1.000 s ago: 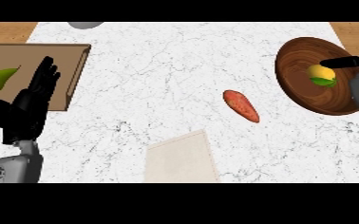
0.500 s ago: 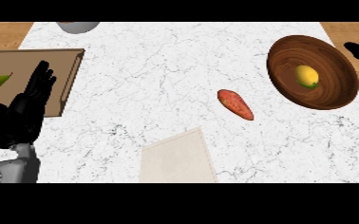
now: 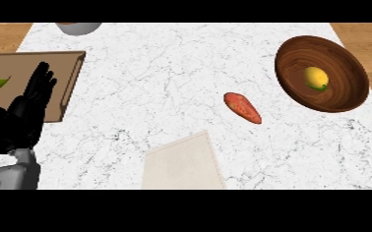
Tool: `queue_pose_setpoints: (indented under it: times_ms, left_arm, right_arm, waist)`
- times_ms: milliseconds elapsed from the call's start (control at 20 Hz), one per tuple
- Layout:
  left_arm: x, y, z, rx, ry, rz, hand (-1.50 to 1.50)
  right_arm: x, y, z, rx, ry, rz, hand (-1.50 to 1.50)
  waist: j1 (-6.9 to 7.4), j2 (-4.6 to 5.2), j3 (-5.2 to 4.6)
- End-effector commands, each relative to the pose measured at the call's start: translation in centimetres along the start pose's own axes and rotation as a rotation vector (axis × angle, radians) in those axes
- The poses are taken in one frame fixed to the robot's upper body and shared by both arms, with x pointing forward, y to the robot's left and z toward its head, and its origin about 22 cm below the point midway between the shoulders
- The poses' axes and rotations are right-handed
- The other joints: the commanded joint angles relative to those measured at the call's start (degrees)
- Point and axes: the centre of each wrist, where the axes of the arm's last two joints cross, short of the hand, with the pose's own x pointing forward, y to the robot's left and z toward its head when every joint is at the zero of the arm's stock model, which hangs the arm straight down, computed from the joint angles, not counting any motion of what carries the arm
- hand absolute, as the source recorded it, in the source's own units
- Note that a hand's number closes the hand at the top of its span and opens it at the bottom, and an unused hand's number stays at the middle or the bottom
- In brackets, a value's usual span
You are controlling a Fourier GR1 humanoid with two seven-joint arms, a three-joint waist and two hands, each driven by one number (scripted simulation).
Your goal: Pick the lemon from the placemat and place it in the bowl
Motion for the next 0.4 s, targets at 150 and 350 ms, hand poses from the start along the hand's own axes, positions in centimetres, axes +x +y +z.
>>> queue_pose_setpoints:
  times_ms: [150,350]
  left_arm:
    - [0.0,-1.3,-0.3,-0.014,-0.002,-0.007,0.0]
    - [0.2,0.2,-0.6,-0.033,-0.037,0.009,0.0]
  right_arm:
    - [-2.0,-8.3,4.8,0.052,-0.039,-0.109,-1.5]
    - [-0.9,-9.9,5.8,0.057,-0.079,-0.152,-1.5]
  waist:
    - [1.35,0.47,0.08]
    - [2.07,0.58,0.06]
